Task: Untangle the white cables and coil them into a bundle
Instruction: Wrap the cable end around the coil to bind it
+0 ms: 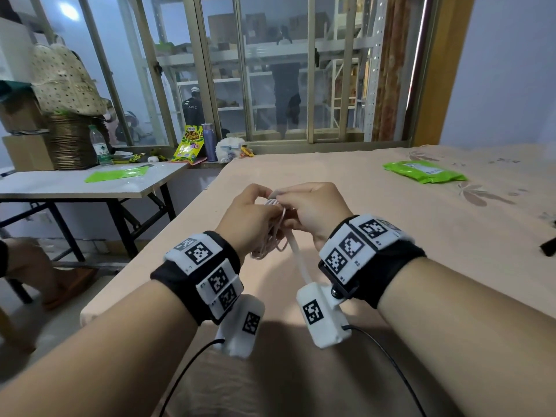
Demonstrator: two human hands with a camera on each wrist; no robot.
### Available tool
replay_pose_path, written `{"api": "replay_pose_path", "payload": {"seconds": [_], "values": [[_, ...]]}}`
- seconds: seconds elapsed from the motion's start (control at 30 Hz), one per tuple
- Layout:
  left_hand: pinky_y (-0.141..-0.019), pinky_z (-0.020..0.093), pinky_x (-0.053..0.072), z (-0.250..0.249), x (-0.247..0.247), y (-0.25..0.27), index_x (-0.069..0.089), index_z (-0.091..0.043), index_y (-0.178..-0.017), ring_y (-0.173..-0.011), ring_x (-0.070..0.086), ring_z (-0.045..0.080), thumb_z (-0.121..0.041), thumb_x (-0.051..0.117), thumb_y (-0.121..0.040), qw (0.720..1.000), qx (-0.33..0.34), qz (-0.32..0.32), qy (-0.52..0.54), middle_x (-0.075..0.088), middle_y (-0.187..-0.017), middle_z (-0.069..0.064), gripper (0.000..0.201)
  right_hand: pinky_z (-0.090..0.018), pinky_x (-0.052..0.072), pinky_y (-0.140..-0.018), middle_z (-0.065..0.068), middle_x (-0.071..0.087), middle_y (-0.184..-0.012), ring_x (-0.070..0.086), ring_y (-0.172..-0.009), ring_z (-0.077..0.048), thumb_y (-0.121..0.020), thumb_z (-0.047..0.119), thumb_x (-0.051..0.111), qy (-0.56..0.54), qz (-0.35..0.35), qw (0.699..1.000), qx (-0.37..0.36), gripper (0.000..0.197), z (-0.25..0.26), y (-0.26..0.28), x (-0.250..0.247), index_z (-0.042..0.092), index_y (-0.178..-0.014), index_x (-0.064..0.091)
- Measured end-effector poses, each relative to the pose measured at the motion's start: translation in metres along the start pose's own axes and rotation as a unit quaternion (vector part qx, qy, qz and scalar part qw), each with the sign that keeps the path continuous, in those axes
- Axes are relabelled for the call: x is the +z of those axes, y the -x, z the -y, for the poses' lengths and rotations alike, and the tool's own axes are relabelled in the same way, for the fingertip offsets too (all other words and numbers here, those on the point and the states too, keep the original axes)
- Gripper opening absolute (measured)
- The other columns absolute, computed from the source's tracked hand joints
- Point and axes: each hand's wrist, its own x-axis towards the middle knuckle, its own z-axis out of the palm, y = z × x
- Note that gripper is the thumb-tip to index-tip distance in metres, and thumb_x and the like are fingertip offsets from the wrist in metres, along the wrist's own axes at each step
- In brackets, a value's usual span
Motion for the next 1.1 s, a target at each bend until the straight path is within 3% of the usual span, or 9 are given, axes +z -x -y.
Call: {"api": "replay_pose_path", "payload": {"seconds": [0.17, 0.27, 0.33, 0.43, 0.57, 0.7, 0.77, 0.93, 1.1], "values": [[-0.064, 0.043, 0.054, -0.005, 0.000, 0.004, 0.056, -0.017, -0.095, -0.067, 0.065, 0.028, -0.020, 0.074, -0.062, 0.999, 0.009, 0.032, -0.014, 0.069, -0.085, 0.017, 0.038, -0.052, 0.059, -0.074, -0.022, 0.073, -0.079, 0.071, -0.073, -0.038, -0.073, 0.000, 0.072, 0.002, -0.040, 0.999, 0.007, 0.007, 0.002, -0.002, 0.001, 0.007, -0.071, 0.073], [-0.070, 0.043, 0.057, -0.001, -0.002, 0.004, 0.056, -0.017, -0.101, -0.071, 0.066, 0.026, -0.013, 0.080, -0.066, 0.999, 0.019, 0.027, -0.038, 0.069, -0.088, 0.013, 0.043, -0.037, 0.060, -0.059, -0.019, 0.071, -0.078, 0.068, -0.063, -0.031, -0.079, 0.001, 0.069, 0.028, -0.025, 0.999, 0.006, 0.016, 0.008, -0.001, -0.002, 0.010, -0.066, 0.069], [-0.071, 0.041, 0.055, 0.002, -0.004, 0.001, 0.058, -0.017, -0.099, -0.073, 0.066, 0.027, -0.007, 0.076, -0.072, 1.000, 0.017, 0.017, -0.010, 0.068, -0.090, 0.016, 0.034, -0.027, 0.048, -0.047, -0.022, 0.069, -0.082, 0.058, -0.052, -0.023, -0.083, 0.003, 0.063, 0.065, -0.009, 0.998, 0.006, 0.011, 0.013, 0.004, -0.004, 0.004, -0.075, 0.071], [-0.066, 0.032, 0.051, 0.003, -0.009, -0.003, 0.060, -0.013, -0.098, -0.071, 0.063, 0.026, 0.003, 0.069, -0.078, 1.000, 0.006, 0.004, 0.016, 0.067, -0.087, 0.016, 0.027, -0.029, 0.043, -0.054, -0.018, 0.068, -0.095, 0.050, -0.058, -0.021, -0.085, 0.009, 0.062, 0.106, -0.007, 0.994, 0.000, 0.017, 0.013, 0.008, -0.006, 0.003, -0.095, 0.075], [-0.055, 0.027, 0.052, 0.003, -0.013, -0.004, 0.060, -0.013, -0.096, -0.062, 0.062, 0.024, 0.006, 0.064, -0.082, 0.998, -0.018, -0.004, 0.066, 0.066, -0.080, 0.015, 0.024, -0.020, 0.048, -0.047, -0.014, 0.069, -0.090, 0.060, -0.060, -0.020, -0.081, 0.001, 0.064, 0.021, 0.013, 0.998, 0.058, 0.029, 0.006, 0.010, -0.005, 0.009, -0.108, 0.071], [-0.044, 0.022, 0.046, 0.004, -0.017, -0.006, 0.062, -0.016, -0.101, -0.056, 0.062, 0.018, 0.002, 0.063, -0.084, 0.994, -0.021, -0.039, 0.095, 0.066, -0.080, 0.009, 0.025, -0.037, 0.057, -0.058, -0.016, 0.070, -0.082, 0.065, -0.060, -0.027, -0.069, 0.007, 0.075, 0.032, -0.007, 0.997, 0.071, 0.031, -0.002, 0.011, -0.005, 0.010, -0.094, 0.059], [-0.042, 0.020, 0.045, 0.003, -0.017, -0.007, 0.064, -0.014, -0.108, -0.057, 0.060, 0.018, 0.003, 0.061, -0.086, 0.994, -0.008, -0.041, 0.097, 0.066, -0.083, 0.009, 0.028, -0.042, 0.057, -0.061, -0.018, 0.067, -0.071, 0.063, -0.053, -0.028, -0.073, 0.006, 0.075, 0.027, 0.022, 0.996, 0.078, 0.028, -0.003, 0.014, -0.004, 0.007, -0.092, 0.054], [-0.044, 0.018, 0.044, 0.004, -0.018, -0.007, 0.068, -0.017, -0.108, -0.049, 0.058, 0.010, 0.002, 0.059, -0.087, 0.995, 0.025, -0.045, 0.082, 0.066, -0.080, 0.006, 0.029, -0.026, 0.045, -0.049, -0.015, 0.057, -0.059, 0.046, -0.040, -0.017, -0.086, -0.008, 0.057, -0.101, 0.056, 0.991, 0.070, 0.015, 0.002, 0.019, -0.002, 0.006, -0.086, 0.053], [-0.063, 0.020, 0.050, 0.009, -0.017, -0.005, 0.072, -0.018, -0.097, -0.069, 0.064, 0.008, 0.004, 0.063, -0.083, 0.996, 0.078, -0.032, 0.015, 0.069, -0.091, 0.005, 0.028, -0.021, 0.038, -0.042, -0.011, 0.055, -0.056, 0.040, -0.038, -0.014, -0.089, -0.008, 0.049, -0.124, 0.021, 0.991, 0.044, 0.016, 0.009, 0.018, -0.002, 0.005, -0.084, 0.057]]}}
